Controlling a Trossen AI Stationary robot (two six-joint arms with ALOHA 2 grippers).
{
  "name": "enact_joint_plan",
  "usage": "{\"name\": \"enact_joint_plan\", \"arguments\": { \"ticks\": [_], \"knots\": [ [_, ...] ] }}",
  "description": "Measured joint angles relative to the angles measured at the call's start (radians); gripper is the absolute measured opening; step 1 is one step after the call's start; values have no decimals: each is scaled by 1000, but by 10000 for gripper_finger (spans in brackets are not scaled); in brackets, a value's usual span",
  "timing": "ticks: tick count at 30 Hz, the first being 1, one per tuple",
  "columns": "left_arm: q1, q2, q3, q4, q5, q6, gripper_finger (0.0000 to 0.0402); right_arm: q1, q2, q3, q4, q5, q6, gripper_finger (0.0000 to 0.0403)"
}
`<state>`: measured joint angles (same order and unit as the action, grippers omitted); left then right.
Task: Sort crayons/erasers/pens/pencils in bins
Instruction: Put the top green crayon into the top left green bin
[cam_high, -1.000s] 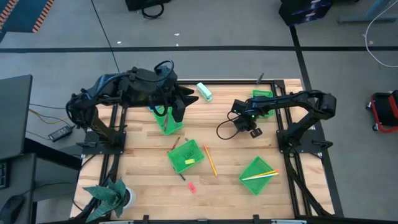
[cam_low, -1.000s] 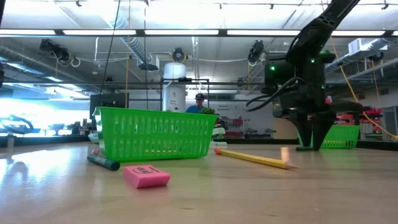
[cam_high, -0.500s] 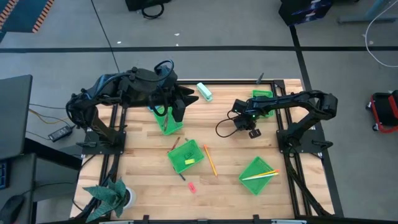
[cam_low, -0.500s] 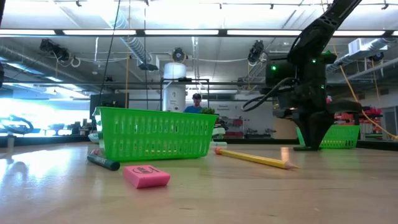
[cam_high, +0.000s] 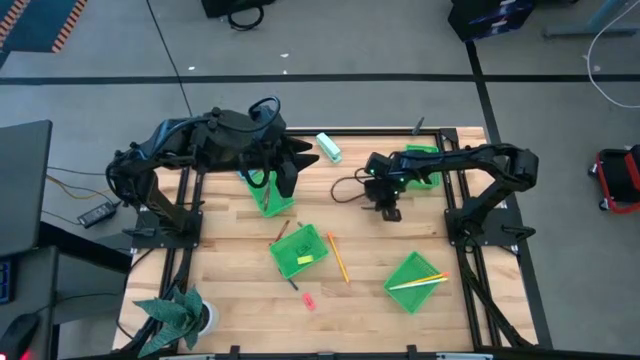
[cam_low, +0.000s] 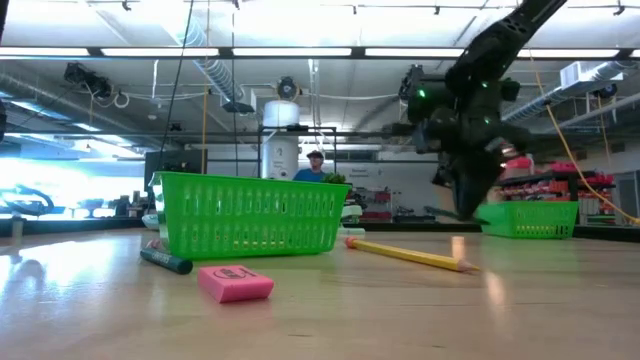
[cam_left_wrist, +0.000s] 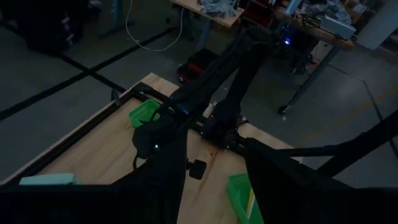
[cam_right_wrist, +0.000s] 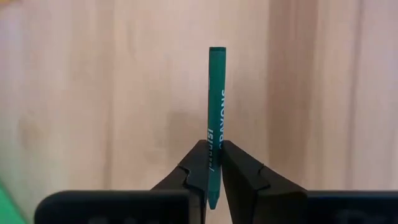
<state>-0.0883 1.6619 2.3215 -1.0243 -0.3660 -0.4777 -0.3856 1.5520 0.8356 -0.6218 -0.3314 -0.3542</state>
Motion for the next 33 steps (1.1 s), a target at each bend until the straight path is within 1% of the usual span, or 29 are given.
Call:
{"name": "enact_joint_plan", "arguments": {
  "ticks": [8, 14, 19, 24, 26, 30, 33],
  "knots": [
    [0, 0, 0, 0, 0, 70, 172, 2, 0, 81, -14, -107, 161, 44],
    [12, 0, 0, -3, -13, 101, 172, 3, -1, 199, -15, -164, 248, 44],
    [48, 0, 0, -49, -131, -19, 172, 10, -2, 312, -14, -178, 302, 44],
    [73, 0, 0, -60, -136, -35, 172, 25, -2, 412, -10, -178, 347, 44],
    [76, -9, -1, -129, -147, -46, 172, 25, -2, 447, -7, -178, 381, 44],
    [73, -59, -2, -304, -292, -116, 172, 15, -3, 504, 13, -178, 449, 44],
    [69, -102, 0, -358, -341, -121, 172, 12, -4, 532, 50, -178, 482, 44]
  ]
}}
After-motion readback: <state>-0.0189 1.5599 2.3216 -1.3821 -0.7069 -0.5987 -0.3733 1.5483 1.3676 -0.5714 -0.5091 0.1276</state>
